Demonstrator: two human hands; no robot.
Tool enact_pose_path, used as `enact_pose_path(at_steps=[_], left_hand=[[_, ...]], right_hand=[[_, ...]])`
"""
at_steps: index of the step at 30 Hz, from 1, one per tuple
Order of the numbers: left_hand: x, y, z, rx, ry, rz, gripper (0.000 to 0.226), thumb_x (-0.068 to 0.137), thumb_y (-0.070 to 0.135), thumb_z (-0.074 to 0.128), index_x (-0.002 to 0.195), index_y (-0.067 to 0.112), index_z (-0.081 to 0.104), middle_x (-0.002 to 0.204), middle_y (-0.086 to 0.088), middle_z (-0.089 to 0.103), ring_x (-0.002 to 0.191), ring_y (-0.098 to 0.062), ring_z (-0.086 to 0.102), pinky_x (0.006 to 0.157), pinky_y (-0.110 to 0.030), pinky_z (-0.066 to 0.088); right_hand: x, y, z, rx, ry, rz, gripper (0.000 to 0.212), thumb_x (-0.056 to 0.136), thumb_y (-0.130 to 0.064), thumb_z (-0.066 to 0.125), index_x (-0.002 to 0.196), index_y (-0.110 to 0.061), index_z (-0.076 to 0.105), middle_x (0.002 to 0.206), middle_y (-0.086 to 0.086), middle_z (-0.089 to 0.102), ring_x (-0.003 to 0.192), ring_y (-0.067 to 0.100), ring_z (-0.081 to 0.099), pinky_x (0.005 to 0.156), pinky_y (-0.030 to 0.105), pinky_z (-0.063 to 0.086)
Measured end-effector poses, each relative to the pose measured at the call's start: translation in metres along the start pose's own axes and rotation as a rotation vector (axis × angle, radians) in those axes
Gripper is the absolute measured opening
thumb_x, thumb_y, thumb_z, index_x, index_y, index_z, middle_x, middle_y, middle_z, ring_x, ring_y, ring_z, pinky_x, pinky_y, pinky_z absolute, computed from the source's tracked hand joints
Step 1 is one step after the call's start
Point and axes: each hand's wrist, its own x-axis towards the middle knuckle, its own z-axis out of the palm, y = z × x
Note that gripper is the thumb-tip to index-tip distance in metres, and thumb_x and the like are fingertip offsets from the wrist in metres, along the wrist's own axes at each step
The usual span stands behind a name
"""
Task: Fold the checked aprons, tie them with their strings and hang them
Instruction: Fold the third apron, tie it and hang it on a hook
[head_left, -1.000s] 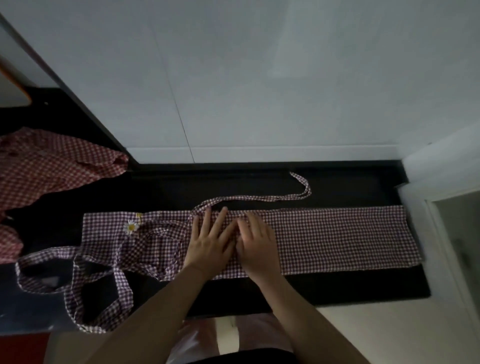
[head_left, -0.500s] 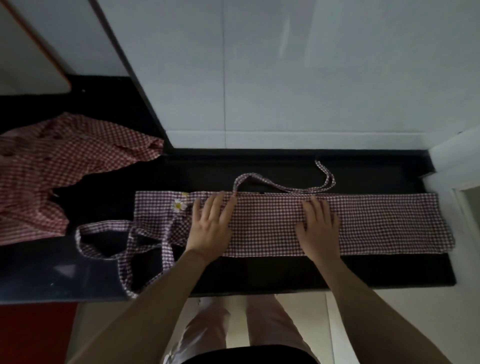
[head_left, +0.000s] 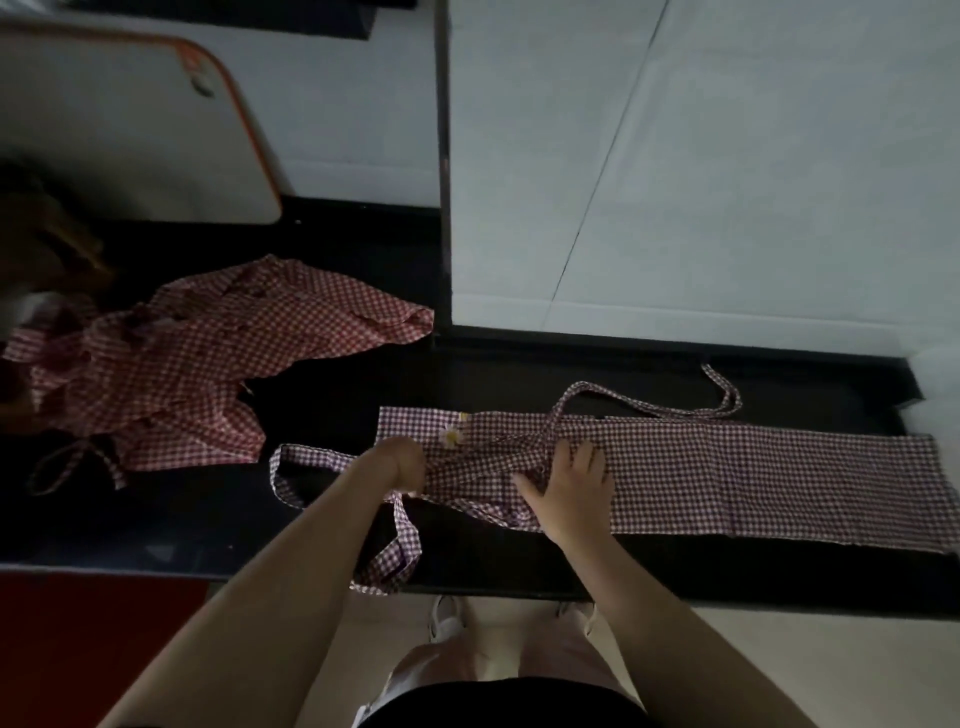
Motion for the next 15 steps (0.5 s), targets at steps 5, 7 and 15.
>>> enact_pose_path(at_steps=[5,7,15], left_hand=[[0.000,-0.032,-0.039,0.021,-0.200,-0.094,0.037,0.093,0.013,0.059,0.129,0.006,0.061,0.132,-0.011,0.061,0.116,-0.027,0.063,0.090,-0.035,0.054],[0.002,-0.043,-0.044,0.097,-0.164,-0.173,0.037,0.089,0.021,0.061,0.125,0.011,0.061,0.135,-0.010,0.058,0.124,-0.032,0.055,0.104,-0.046,0.045],[-0.001,-0.054,-0.025,0.279,0.499,-0.278,0.042,0.095,0.022,0.046,0.137,0.021,0.046,0.138,-0.007,0.045,0.128,-0.028,0.040,0.104,-0.046,0.035]], right_hand=[[-0.002,0.009,-0.001,0.042,0.010,-0.001,0.076,0.096,-0.068,0.024,0.155,-0.020,0.019,0.162,0.013,0.013,0.149,0.032,0.011,0.118,0.057,0.020],[-0.002,0.010,-0.003,0.073,-0.014,0.010,0.072,0.098,-0.064,0.024,0.156,-0.021,0.017,0.163,0.012,0.011,0.150,0.031,0.009,0.119,0.056,0.017],[0.005,0.002,-0.014,0.084,-0.016,0.070,0.062,0.100,-0.055,0.029,0.151,-0.020,0.026,0.158,0.012,0.021,0.144,0.031,0.021,0.112,0.057,0.029]])
